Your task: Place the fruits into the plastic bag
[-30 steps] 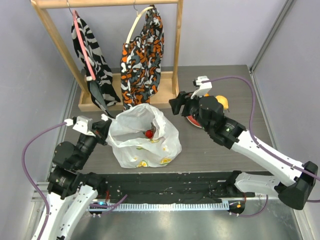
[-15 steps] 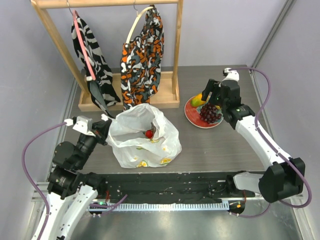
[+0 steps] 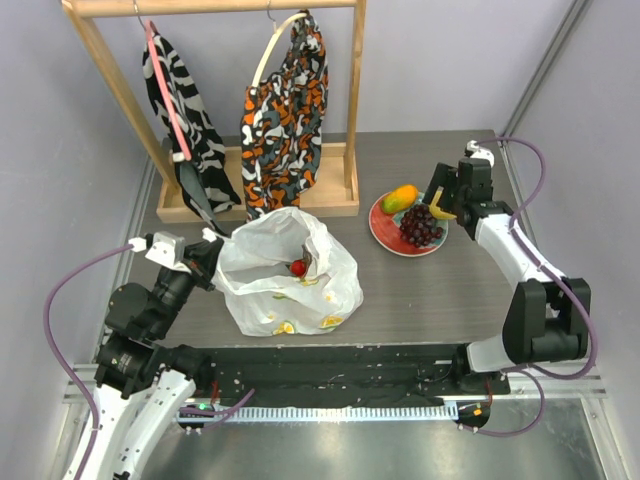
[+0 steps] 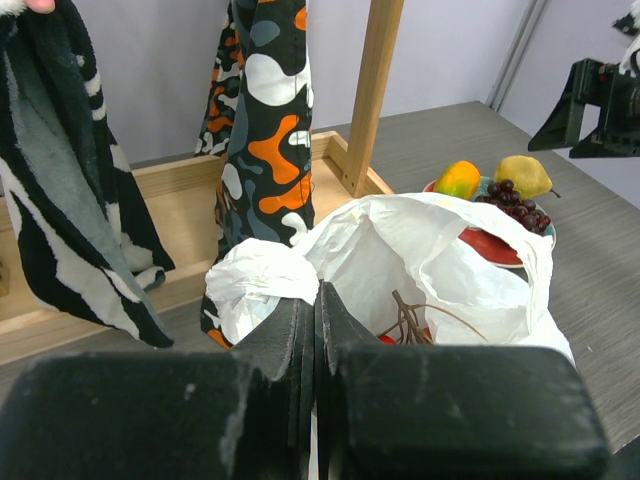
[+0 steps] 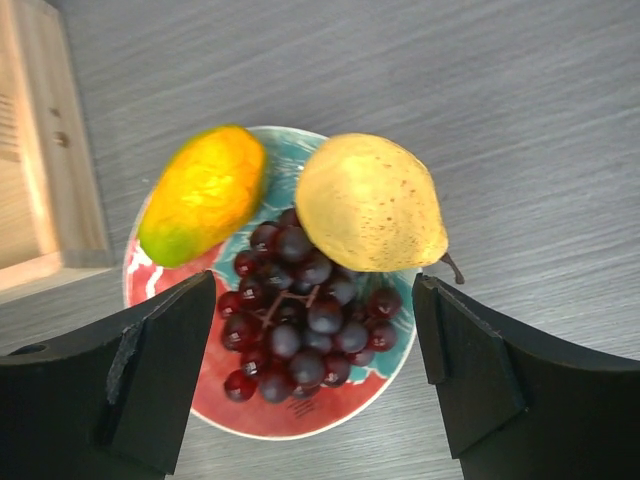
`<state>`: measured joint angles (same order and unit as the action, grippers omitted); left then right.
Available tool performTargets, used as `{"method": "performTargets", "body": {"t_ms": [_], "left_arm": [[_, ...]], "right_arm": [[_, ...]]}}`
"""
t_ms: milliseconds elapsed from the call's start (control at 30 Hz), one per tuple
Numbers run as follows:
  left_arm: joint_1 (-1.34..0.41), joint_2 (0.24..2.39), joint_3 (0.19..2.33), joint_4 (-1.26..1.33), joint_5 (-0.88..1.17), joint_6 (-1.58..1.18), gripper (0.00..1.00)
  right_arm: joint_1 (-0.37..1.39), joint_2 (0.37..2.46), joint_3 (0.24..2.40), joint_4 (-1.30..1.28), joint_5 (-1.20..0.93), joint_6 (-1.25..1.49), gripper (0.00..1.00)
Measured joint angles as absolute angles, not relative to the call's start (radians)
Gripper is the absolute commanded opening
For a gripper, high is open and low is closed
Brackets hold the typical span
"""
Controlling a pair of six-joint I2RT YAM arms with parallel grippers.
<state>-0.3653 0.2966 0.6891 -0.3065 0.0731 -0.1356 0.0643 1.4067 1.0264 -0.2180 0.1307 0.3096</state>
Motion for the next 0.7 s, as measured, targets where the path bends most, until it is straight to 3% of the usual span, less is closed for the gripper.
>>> {"method": "performTargets", "body": {"t_ms": [700], "left_arm": [[-0.365, 0.297, 0.689, -0.307, 0.073, -0.146, 0.00]], "right_arm": [[0.016, 1.582, 1.092, -0.199, 0.115, 0.283, 0.91]]}}
